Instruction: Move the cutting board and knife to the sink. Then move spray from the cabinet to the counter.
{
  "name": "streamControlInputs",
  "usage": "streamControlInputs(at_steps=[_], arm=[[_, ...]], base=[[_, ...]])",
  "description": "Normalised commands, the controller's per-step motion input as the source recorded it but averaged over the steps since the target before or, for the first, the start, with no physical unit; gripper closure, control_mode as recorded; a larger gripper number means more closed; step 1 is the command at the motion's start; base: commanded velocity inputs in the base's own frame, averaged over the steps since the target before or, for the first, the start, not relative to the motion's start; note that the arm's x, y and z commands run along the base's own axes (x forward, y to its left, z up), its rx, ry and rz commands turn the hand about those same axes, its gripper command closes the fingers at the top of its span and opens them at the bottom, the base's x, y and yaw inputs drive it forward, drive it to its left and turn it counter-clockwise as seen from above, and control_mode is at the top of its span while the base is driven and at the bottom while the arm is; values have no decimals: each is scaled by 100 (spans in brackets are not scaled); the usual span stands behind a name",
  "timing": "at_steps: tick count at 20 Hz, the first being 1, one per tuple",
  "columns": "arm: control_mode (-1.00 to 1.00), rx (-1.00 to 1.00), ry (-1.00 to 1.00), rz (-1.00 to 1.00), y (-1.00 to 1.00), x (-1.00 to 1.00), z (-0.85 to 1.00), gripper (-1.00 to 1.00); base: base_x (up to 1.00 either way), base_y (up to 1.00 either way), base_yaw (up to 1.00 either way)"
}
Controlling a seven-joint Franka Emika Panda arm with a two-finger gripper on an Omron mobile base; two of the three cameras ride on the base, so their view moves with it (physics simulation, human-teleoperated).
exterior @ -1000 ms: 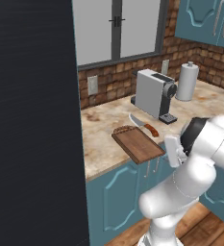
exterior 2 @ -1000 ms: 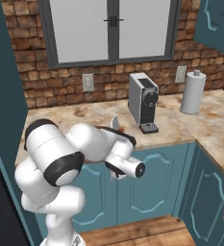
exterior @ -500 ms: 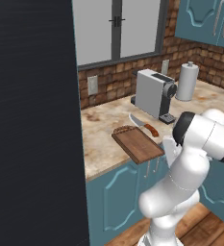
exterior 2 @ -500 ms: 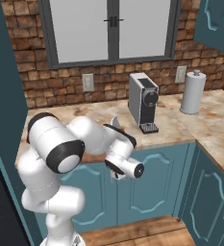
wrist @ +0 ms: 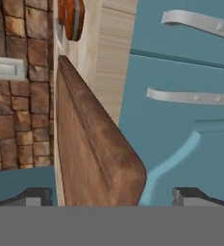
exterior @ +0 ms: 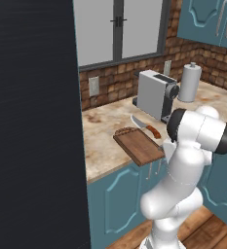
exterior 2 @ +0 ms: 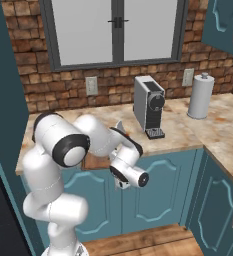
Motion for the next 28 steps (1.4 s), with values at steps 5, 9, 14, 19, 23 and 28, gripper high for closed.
streamControlInputs(at_steps=[5, 9, 14, 19, 23, 28], arm=[[-100, 0, 0, 0, 0, 10, -8, -100], [-100, 0, 0, 0, 1, 6, -2, -100], [-100, 0, 0, 0, 5, 0, 0, -100], [-100, 0, 0, 0, 0, 0, 0, 100], [-100, 0, 0, 0, 0, 0, 0, 100], [-100, 0, 0, 0, 0, 0, 0, 100]], base=[[0, 0, 0], [0, 0, 0], [0, 0, 0], [0, 0, 0], [0, 0, 0], [0, 0, 0]])
